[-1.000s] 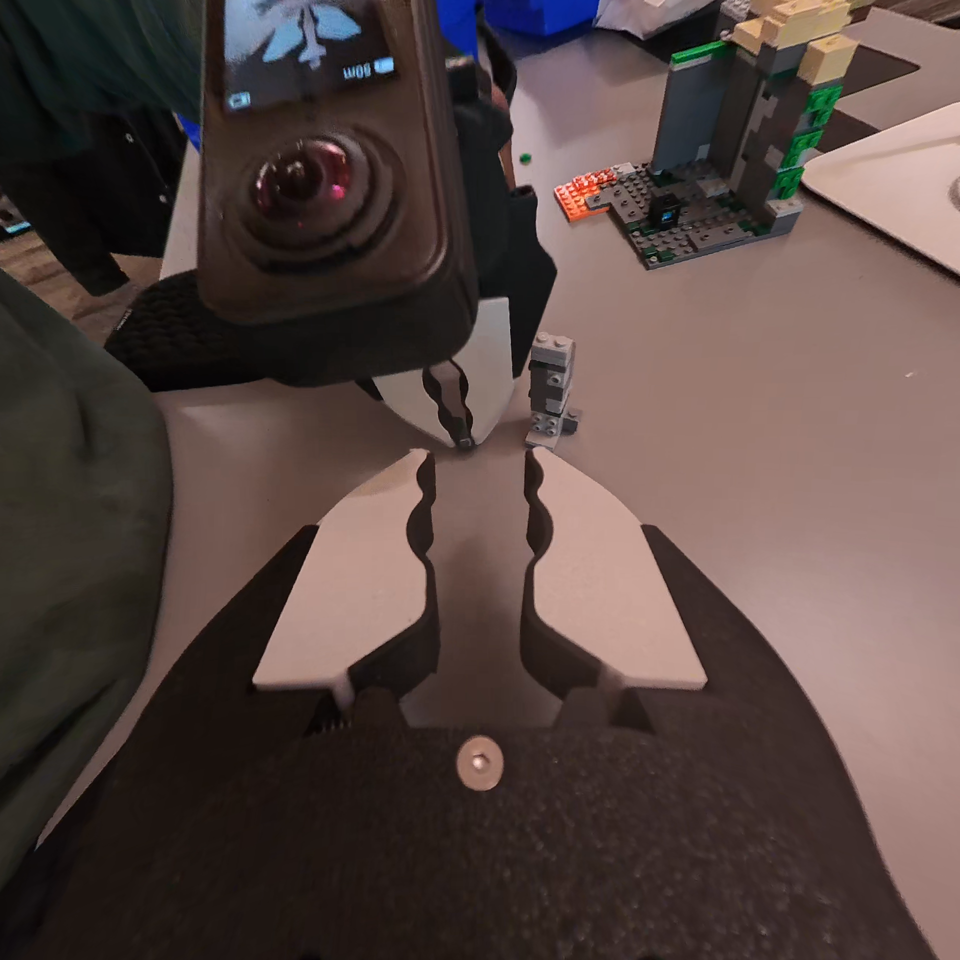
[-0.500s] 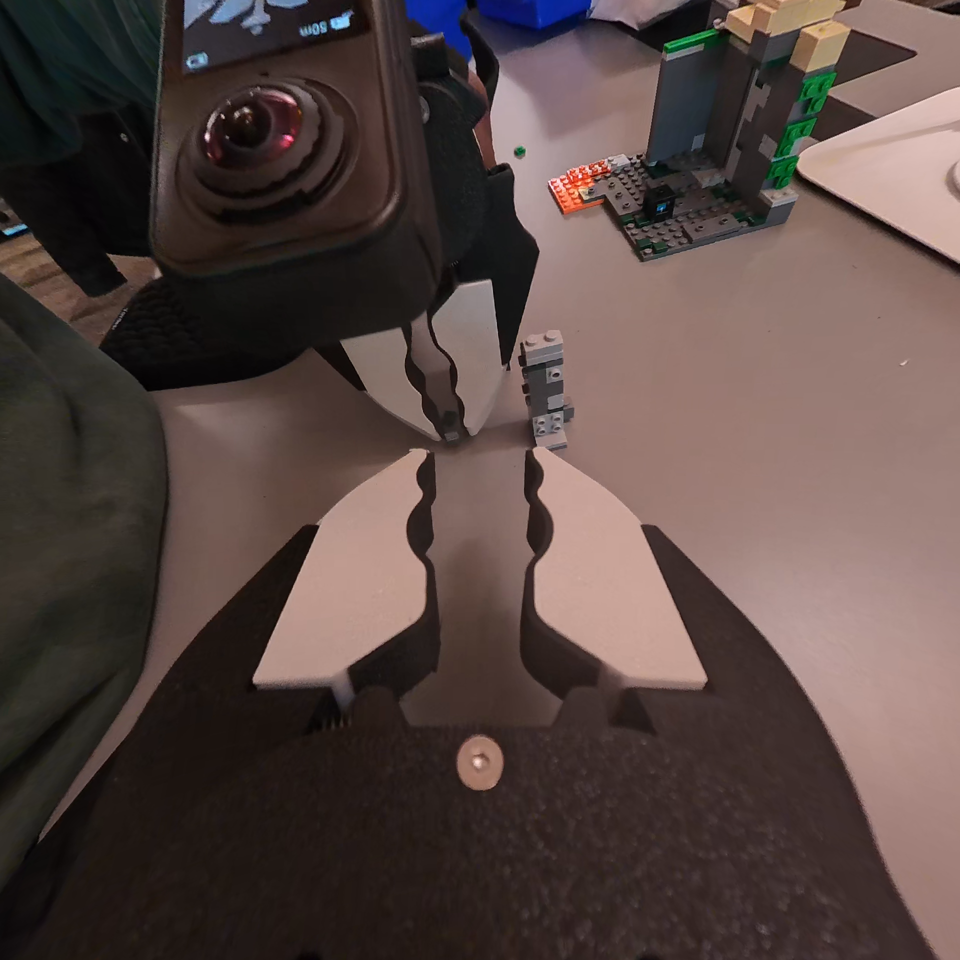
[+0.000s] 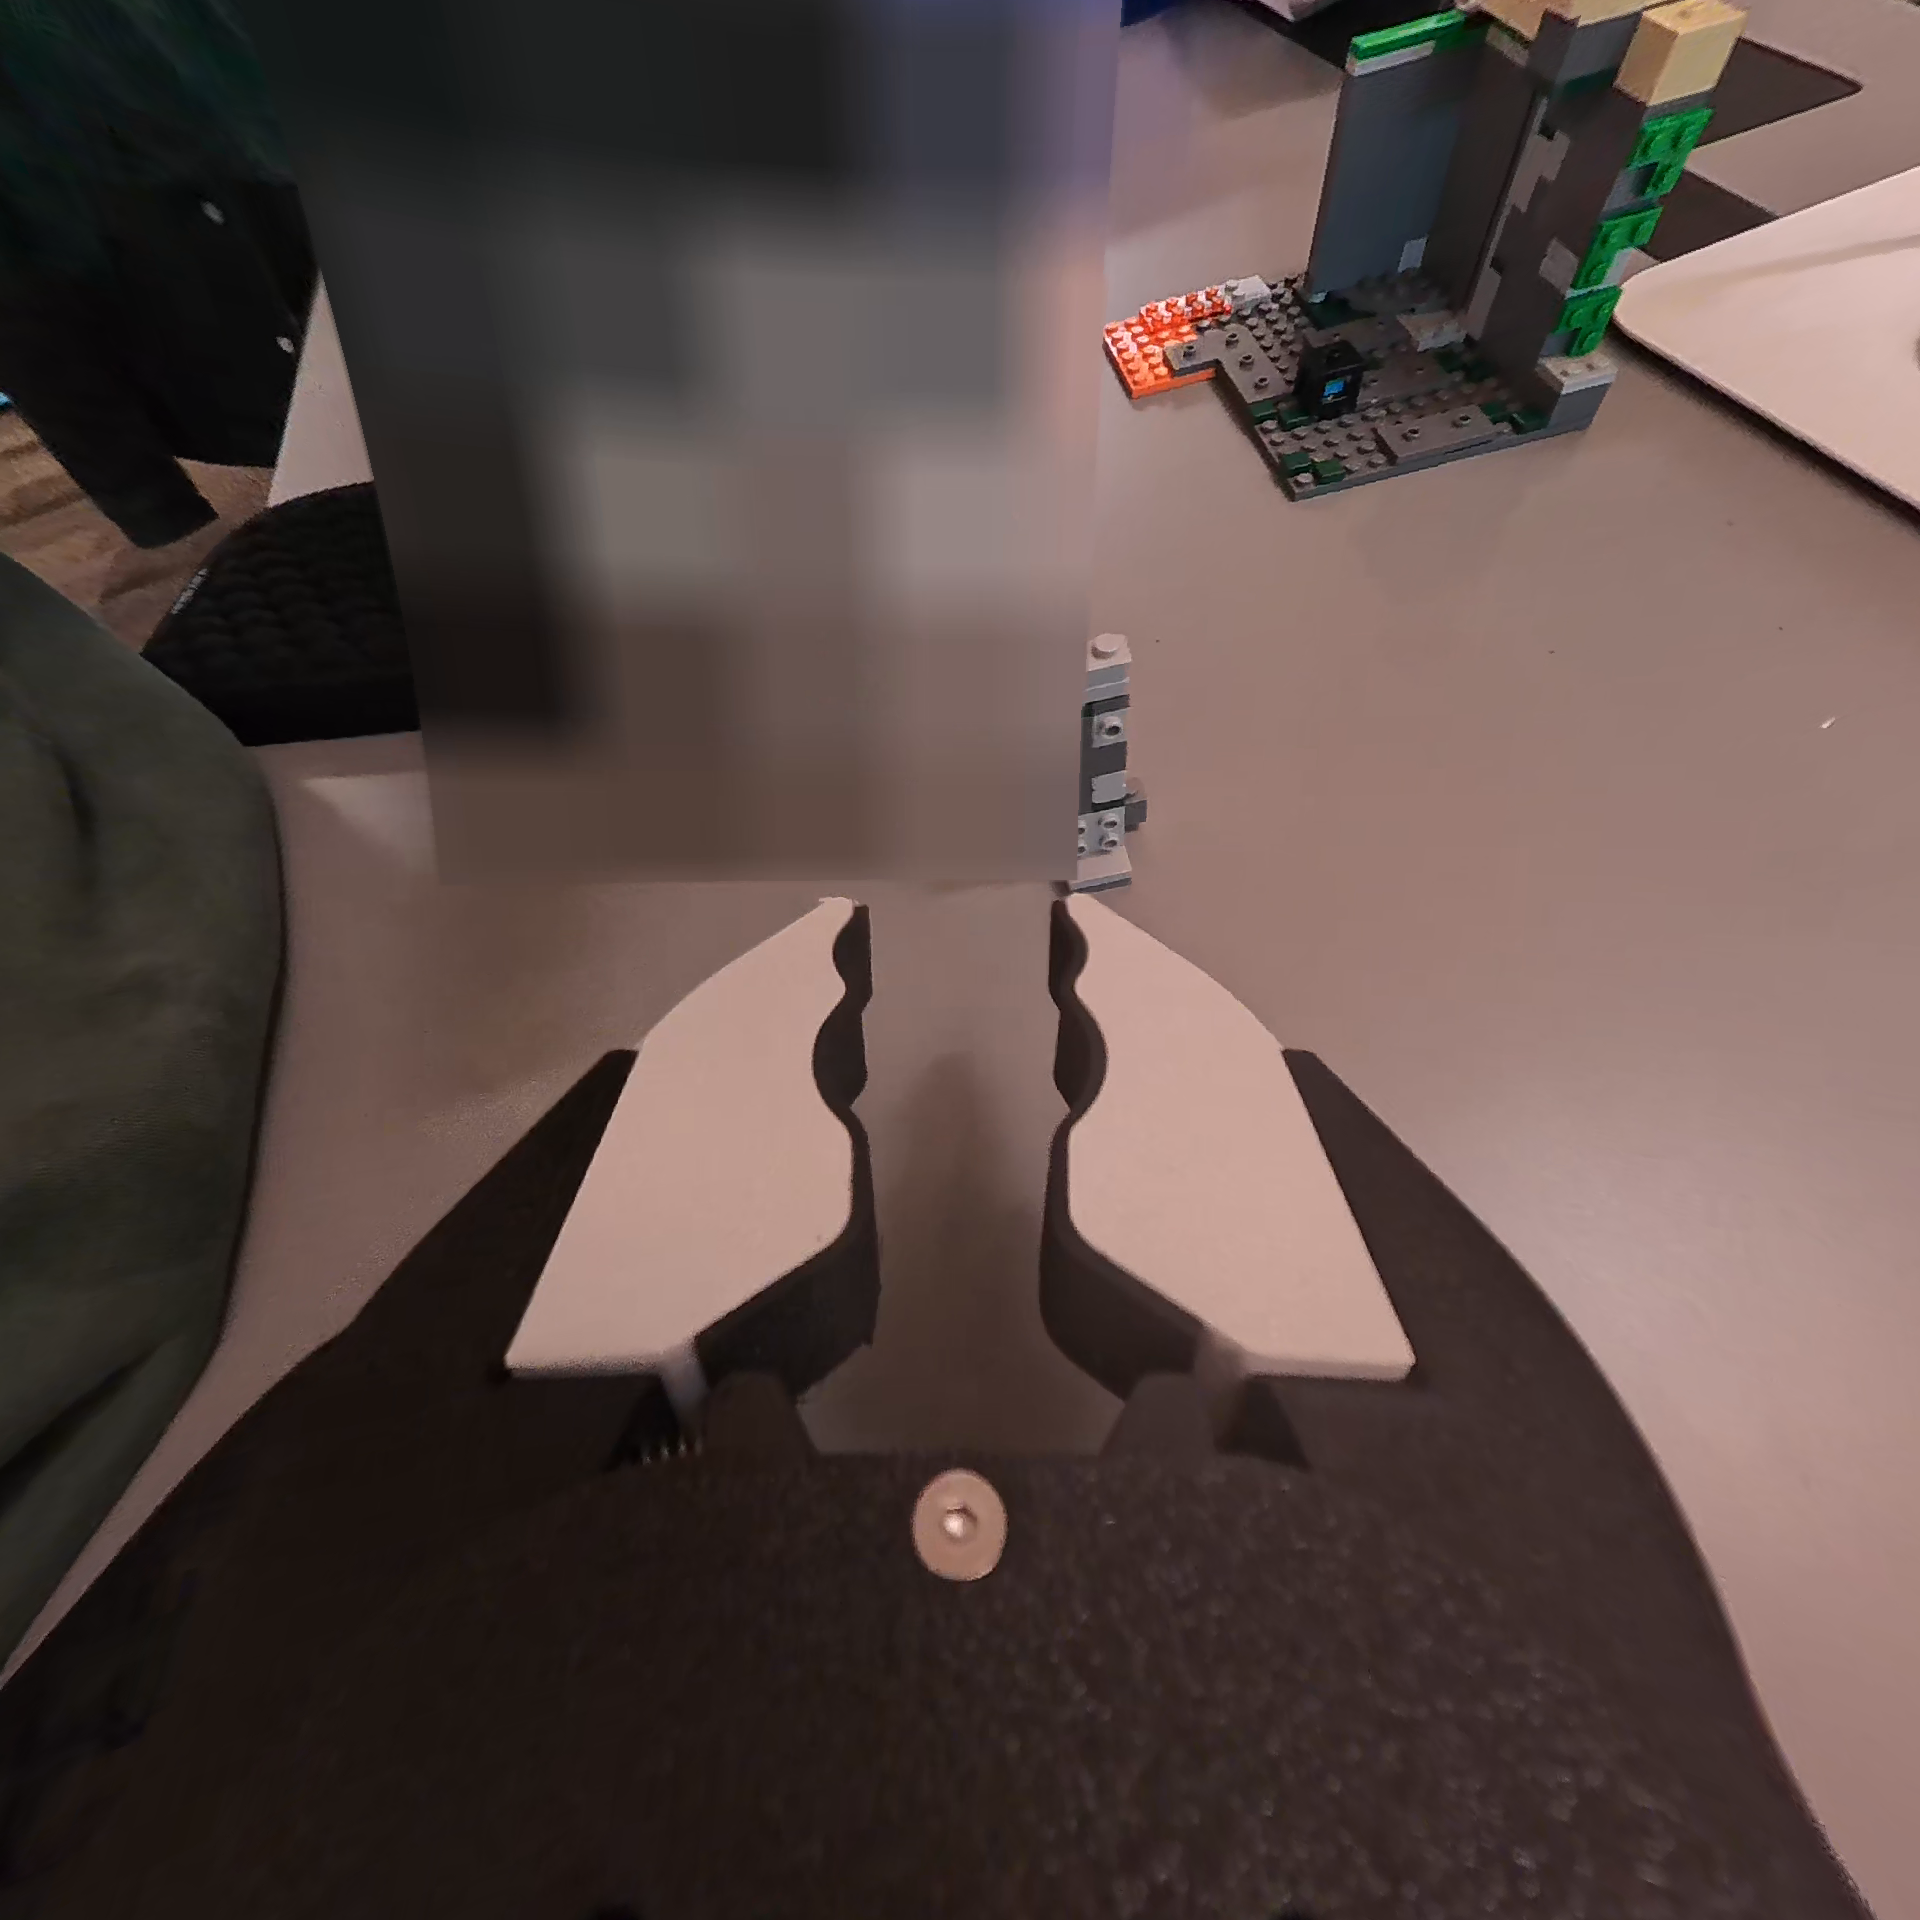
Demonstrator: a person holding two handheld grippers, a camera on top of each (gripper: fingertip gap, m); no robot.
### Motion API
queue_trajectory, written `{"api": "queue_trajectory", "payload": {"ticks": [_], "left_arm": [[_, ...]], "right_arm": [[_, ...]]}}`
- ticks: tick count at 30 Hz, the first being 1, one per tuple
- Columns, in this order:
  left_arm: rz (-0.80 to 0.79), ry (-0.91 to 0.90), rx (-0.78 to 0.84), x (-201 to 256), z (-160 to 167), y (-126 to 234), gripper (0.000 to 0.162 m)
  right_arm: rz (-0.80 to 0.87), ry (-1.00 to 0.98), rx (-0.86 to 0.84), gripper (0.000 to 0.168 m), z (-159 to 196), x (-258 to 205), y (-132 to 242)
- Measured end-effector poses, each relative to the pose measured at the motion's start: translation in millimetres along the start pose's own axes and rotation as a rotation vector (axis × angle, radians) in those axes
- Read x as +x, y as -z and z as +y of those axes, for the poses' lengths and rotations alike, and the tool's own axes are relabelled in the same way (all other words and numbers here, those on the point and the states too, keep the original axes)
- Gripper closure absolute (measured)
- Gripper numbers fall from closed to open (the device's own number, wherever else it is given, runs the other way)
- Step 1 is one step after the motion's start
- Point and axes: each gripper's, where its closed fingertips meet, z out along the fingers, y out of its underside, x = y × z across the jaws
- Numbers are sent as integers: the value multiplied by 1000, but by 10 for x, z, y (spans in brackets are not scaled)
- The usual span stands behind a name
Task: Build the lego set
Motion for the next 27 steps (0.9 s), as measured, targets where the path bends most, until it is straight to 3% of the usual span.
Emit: {"api": "queue_trajectory", "payload": {"ticks": [6, 14, 16, 21, 27], "left_arm": [[-106, 168, 172, -173, 203, 107, 148], [-165, 268, 327, -181, 422, 20, 140], [-159, 266, 345, -187, 438, -15, 137], [-106, 279, 337, -212, 454, -117, 134], [-91, 526, 364, -266, 363, -125, 136]], "right_arm": [[90, 139, -117, 132, 76, 209, -244], [48, 186, -179, 133, 56, 280, -619], [33, 196, -172, 149, 39, 271, -682], [10, 211, -172, 150, -4, 233, -772], [65, 225, -152, 150, -23, 273, -784]]}}
